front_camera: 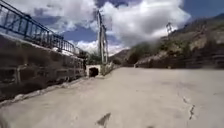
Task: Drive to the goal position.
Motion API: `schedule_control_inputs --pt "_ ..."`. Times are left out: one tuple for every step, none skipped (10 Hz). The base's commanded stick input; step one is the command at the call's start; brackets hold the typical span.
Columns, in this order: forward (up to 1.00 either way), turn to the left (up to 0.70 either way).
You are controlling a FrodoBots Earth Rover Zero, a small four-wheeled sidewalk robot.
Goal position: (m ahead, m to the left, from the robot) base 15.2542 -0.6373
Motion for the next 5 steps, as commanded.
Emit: schedule_control_inputs --pt "0.7 0.0" --pt "0.7 0.0" --pt "0.7 -0.27" --pt "0.7 -0.27" --pt "0.7 0.0"
